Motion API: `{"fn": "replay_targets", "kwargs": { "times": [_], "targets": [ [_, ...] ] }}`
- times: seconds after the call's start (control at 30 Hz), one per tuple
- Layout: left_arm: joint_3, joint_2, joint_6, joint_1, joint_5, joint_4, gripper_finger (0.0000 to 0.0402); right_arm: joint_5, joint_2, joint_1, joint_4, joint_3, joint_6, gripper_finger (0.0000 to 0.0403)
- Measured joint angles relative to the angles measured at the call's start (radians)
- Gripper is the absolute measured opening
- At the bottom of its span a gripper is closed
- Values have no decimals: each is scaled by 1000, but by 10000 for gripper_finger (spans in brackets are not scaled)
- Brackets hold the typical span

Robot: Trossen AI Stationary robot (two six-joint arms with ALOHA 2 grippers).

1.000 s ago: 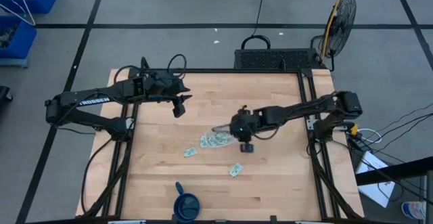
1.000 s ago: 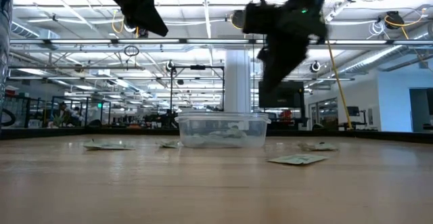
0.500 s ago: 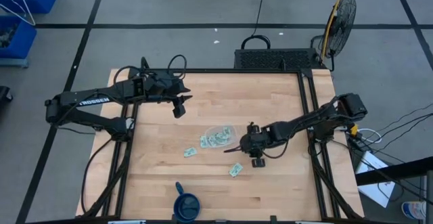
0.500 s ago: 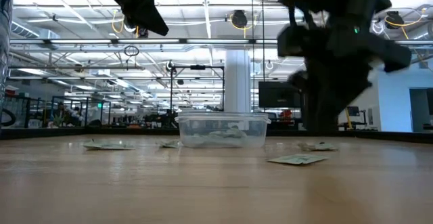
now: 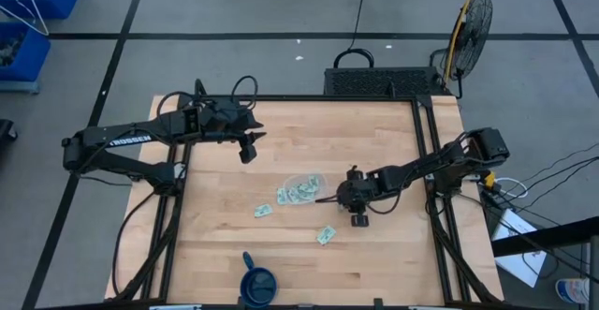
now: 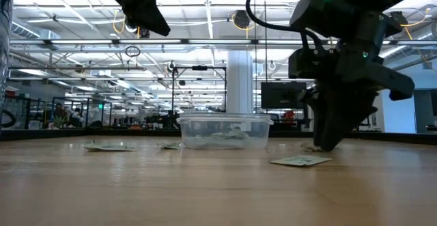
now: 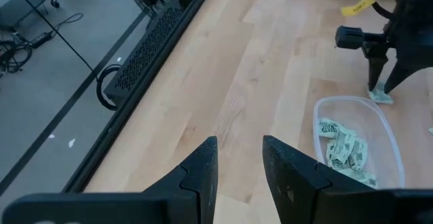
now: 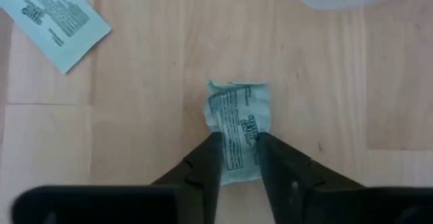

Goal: Pick and place Stevia / Truvia into bins
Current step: Put the stevia packet into the transparent container

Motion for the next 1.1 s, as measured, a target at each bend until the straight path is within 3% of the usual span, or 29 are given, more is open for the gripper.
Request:
{"fn": "replay_targets", "kwargs": {
  "times": [0.2,0.4,0.5,0.73,0.93,1.1],
  "targets": [
    [0,0,-40,0,0,0,124,0,-23,0,22,-4,-53,10],
    [0,-10,-108,0,2,-1,124,64,-129,0,34,18,-130,22],
    [0,-25,-117,-1,19,-3,124,108,-173,-11,136,20,-235,20],
    [0,-60,-119,-3,21,1,124,-31,-141,-84,383,23,-413,17],
    [0,-94,-154,-3,-7,4,124,-48,-45,-126,326,122,-476,20],
    [0,-130,-154,-3,-31,-9,124,-74,33,-140,122,266,-499,32]
  ]
}}
